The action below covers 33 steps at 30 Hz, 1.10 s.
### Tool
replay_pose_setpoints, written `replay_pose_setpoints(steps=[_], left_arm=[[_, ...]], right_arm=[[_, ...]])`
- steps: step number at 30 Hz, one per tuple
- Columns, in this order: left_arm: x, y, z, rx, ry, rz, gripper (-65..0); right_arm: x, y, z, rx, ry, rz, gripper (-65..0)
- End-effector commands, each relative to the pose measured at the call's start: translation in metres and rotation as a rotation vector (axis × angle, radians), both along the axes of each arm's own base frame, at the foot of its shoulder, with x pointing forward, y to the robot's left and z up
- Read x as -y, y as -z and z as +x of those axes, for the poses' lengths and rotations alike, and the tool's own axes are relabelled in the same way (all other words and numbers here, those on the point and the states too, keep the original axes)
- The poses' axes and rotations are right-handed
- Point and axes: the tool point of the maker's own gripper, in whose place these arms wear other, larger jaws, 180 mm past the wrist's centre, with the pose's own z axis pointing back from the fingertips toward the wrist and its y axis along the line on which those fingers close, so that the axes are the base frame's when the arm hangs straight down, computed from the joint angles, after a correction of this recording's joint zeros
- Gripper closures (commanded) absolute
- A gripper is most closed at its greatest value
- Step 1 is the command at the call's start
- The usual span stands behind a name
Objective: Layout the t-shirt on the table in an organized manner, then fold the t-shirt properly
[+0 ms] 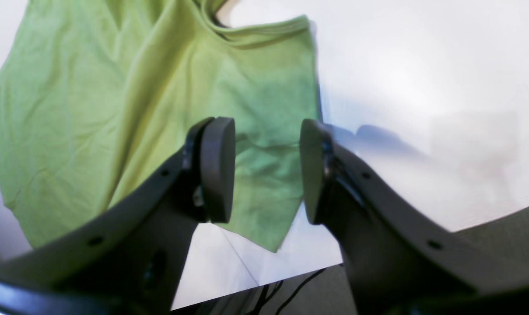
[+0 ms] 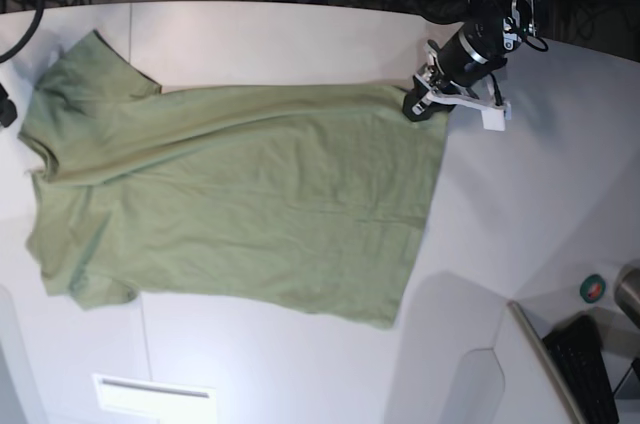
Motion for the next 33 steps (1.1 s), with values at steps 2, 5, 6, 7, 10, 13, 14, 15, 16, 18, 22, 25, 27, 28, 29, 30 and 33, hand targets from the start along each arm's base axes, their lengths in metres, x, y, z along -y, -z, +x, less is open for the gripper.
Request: replay_pose_setpoints(steps=[2, 5, 6, 7, 10, 13, 14, 15, 16, 18, 22, 25, 27, 28, 29, 30, 33], left_arm=[[-0.001, -0.009, 0.008, 0.039, -0.001, -0.002, 0.0], [-0.001, -0.009, 0.008, 0.039, -0.001, -0.002, 0.0], [-0.001, -0.009, 0.008, 0.039, -0.001, -0.002, 0.0], [-0.001, -0.009, 0.008, 0.039, -0.001, -0.002, 0.0], [-0.001, -0.009, 0.008, 0.039, -0.001, -0.002, 0.0], [-0.001, -0.009, 0.007, 0.038, 0.0, -0.001, 0.0], [-0.001, -0.009, 0.007, 0.038, 0.0, -0.001, 0.0], [-0.001, -0.009, 0.007, 0.038, 0.0, -0.001, 0.0], [-0.001, -0.009, 0.007, 0.038, 0.0, -0.001, 0.0], [-0.001, -0.009, 0.007, 0.038, 0.0, -0.001, 0.0], [-0.001, -0.01, 0.008, 0.043, 0.0, 0.0, 0.0], [-0.002, -0.011, 0.009, 0.044, 0.001, 0.002, 0.0], [-0.005, -0.011, 0.008, 0.043, 0.002, 0.009, 0.0], [-0.006, -0.01, 0.008, 0.041, 0.005, 0.013, 0.0], [-0.006, -0.01, 0.008, 0.041, 0.005, 0.013, 0.0], [-0.006, -0.01, 0.008, 0.042, 0.004, 0.013, 0.0], [-0.007, -0.01, 0.008, 0.042, 0.001, 0.014, 0.0]], right_arm=[[0.011, -0.014, 0.008, 0.041, 0.006, -0.034, -12.8], [0.011, -0.013, 0.008, 0.04, 0.005, -0.031, -0.2], [0.011, -0.013, 0.007, 0.039, 0.005, -0.031, 0.0], [0.011, -0.012, 0.005, 0.033, 0.005, -0.031, 0.0], [0.011, -0.009, -0.001, 0.019, 0.005, -0.031, -4.5], [0.011, -0.008, -0.004, 0.011, 0.004, -0.032, -21.9], [0.011, -0.008, -0.005, 0.01, 0.004, -0.033, -27.5], [0.011, -0.008, -0.005, 0.01, 0.004, -0.032, -31.8], [0.011, -0.008, -0.005, 0.01, 0.004, -0.032, -33.5], [0.011, -0.008, -0.006, 0.008, 0.004, -0.032, -32.3], [0.027, -0.014, -0.015, 0.024, 0.068, -0.045, -26.7], [0.032, -0.014, -0.025, 0.026, 0.117, -0.03, -28.2], [0.029, -0.011, -0.033, -0.008, 0.12, 0.009, -34.1], [0.026, -0.008, -0.036, -0.021, 0.119, 0.026, -36.2], [0.022, -0.003, -0.038, -0.029, 0.123, 0.046, -37.1], [0.018, 0.002, -0.04, -0.036, 0.126, 0.061, -37.1], [0.007, 0.011, -0.039, -0.034, 0.039, 0.071, -37.2]])
